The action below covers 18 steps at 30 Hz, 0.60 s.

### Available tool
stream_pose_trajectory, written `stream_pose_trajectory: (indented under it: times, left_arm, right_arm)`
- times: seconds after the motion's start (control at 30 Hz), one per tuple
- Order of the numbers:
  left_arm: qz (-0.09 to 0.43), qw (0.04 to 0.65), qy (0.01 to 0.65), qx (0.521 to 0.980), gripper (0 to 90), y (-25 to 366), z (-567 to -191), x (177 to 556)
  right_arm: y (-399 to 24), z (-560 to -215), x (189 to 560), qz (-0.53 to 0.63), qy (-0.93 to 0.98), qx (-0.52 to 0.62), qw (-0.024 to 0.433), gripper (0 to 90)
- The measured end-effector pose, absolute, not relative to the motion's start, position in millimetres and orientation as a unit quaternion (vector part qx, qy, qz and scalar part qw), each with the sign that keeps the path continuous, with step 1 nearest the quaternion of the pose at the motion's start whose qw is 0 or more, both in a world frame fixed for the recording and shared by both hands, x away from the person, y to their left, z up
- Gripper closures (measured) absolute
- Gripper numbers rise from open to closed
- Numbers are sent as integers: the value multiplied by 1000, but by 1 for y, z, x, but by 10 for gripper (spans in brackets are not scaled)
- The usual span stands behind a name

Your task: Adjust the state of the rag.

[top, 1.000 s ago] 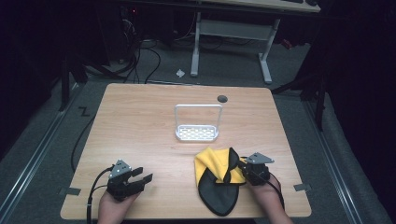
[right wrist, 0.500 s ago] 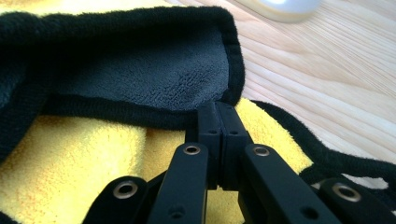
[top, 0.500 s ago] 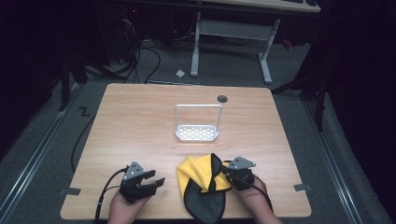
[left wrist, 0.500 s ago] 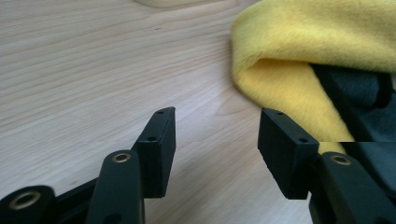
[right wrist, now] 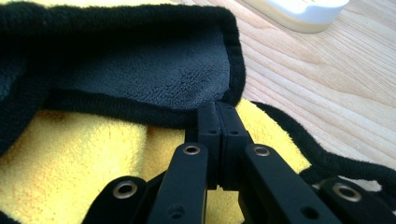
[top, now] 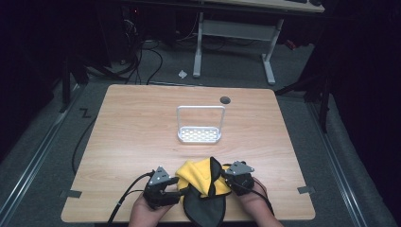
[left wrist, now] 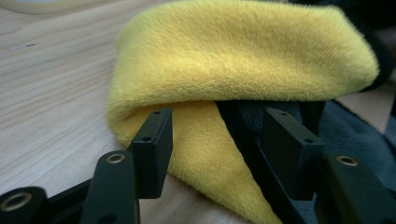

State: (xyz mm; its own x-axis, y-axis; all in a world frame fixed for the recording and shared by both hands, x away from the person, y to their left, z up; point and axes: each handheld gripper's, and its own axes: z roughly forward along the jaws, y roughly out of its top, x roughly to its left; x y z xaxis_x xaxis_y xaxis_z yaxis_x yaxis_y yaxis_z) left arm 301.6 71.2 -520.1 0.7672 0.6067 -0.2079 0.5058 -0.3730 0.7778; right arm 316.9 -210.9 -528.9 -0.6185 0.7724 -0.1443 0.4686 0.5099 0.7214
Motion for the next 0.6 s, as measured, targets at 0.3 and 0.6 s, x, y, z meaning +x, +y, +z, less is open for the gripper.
stream_pose_trajectory:
  times: [0.3,0.6]
  left_arm:
    - [69,415,338,842,536,49,-528,309]
    - [60,418,346,838,850,54,-528,313]
  right_arm:
    - [-223,-517,310,354,819,387,234,787]
    - [-241,-507,281,409,800,390,200,597]
